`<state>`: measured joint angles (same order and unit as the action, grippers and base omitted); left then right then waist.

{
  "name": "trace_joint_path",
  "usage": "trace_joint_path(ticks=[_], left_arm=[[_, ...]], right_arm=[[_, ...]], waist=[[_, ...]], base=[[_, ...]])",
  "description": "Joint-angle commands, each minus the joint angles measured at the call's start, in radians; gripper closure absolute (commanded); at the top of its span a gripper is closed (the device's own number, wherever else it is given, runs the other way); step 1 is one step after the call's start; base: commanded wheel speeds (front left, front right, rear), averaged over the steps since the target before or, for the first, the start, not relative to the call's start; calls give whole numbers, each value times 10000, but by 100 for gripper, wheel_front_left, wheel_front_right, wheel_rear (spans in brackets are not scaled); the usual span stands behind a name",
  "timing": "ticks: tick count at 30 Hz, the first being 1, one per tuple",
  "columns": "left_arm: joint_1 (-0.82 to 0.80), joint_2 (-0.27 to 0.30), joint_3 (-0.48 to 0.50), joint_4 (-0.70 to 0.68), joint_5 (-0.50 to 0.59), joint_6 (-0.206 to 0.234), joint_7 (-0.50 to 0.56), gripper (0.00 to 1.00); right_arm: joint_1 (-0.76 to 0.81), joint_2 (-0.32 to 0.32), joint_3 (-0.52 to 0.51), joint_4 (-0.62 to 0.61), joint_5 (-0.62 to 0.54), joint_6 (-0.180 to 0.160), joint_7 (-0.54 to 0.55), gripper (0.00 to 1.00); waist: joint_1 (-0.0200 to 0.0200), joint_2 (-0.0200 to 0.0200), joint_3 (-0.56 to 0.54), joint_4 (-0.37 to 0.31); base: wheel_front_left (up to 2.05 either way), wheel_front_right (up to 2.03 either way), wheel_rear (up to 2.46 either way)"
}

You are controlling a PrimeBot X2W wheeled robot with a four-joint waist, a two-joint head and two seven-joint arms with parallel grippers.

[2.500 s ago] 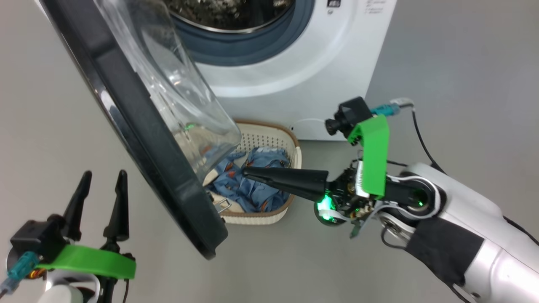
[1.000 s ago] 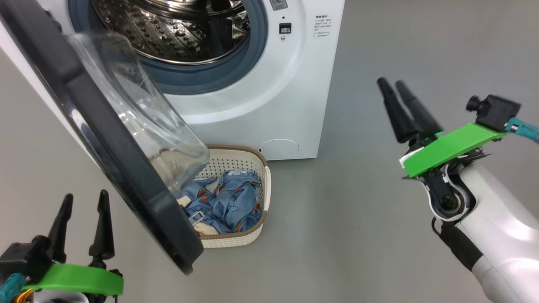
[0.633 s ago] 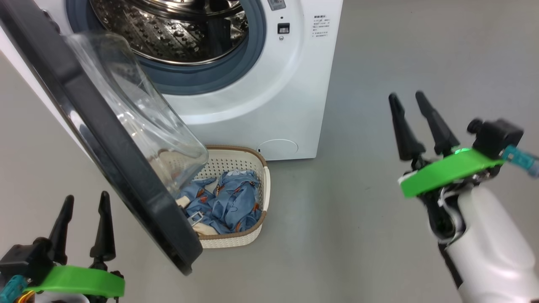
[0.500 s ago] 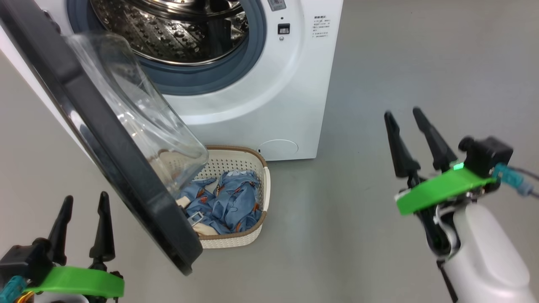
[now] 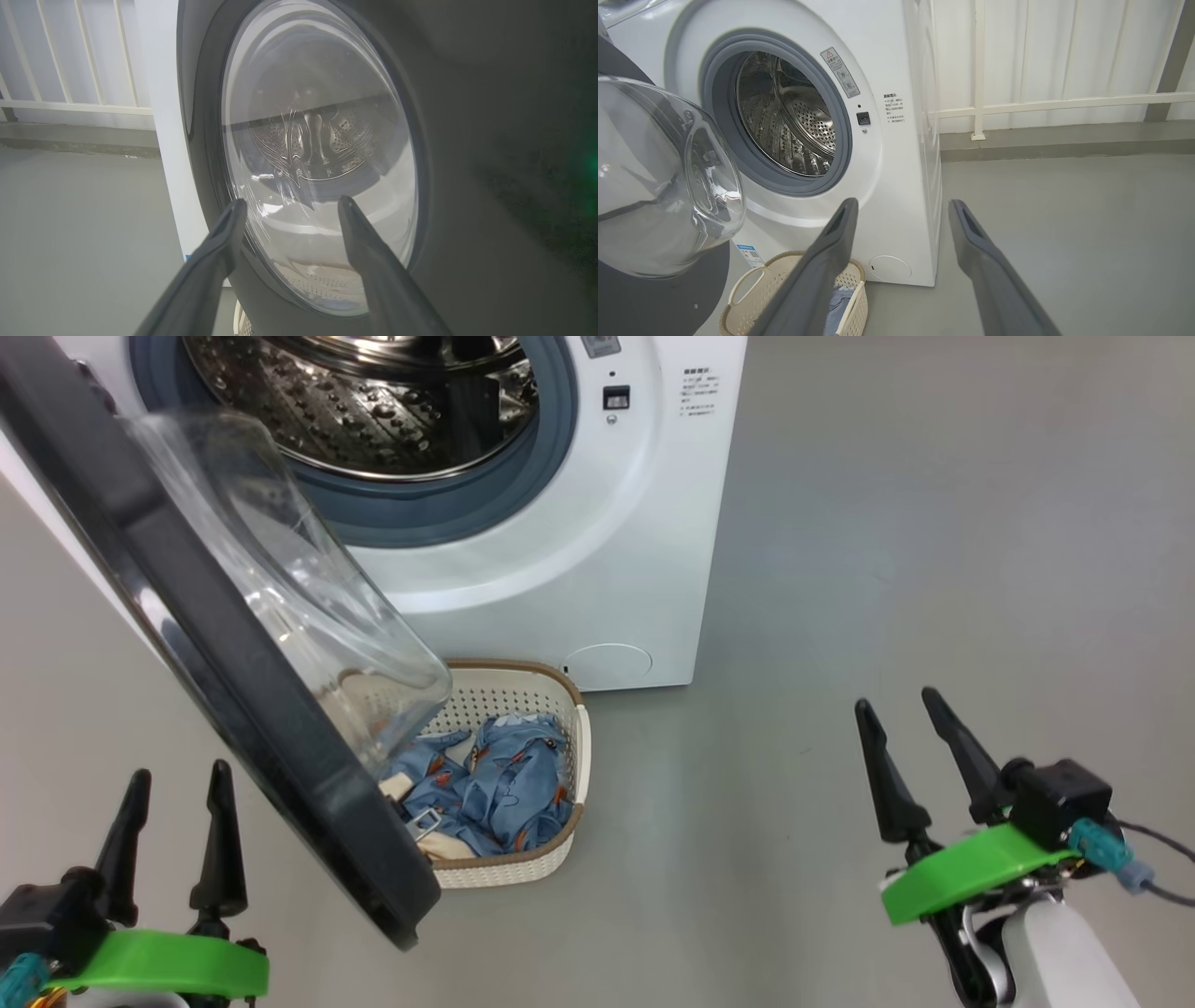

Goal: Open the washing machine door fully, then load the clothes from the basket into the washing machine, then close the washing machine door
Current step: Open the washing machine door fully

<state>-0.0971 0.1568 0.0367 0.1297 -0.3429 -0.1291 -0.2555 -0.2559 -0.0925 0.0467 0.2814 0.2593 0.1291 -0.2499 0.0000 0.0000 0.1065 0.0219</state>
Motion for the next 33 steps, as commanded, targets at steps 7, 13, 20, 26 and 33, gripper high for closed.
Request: trace_joint_path(ticks=[7, 13, 20, 26, 33], left_arm=[[154, 27, 665, -294, 194, -16, -63, 0], [447, -121, 734, -434, 384, -16, -63, 0], [784, -123, 713, -448, 437, -16, -63, 0], [752, -92, 606, -292, 447, -16, -63, 0], [673, -90, 597, -206, 423, -16, -63, 0]], right_arm=[[512, 145, 29, -583, -1052, 16, -118, 0], [873, 291, -229, -727, -1345, 16, -118, 0], [1176, 384, -470, -764, -1708, 16, -118, 0], [1212, 402, -515, -764, -1812, 16, -118, 0], [1178, 412, -453, -727, -1925, 16, -118, 0]], waist=[[0, 0, -99, -79], [0, 0, -216, -63], [0, 0, -334, -45], [0, 0, -334, -46], [0, 0, -285, -42]], base=[[0, 0, 0], [0, 0, 0], [0, 0, 0], [0, 0, 0], [0, 0, 0]])
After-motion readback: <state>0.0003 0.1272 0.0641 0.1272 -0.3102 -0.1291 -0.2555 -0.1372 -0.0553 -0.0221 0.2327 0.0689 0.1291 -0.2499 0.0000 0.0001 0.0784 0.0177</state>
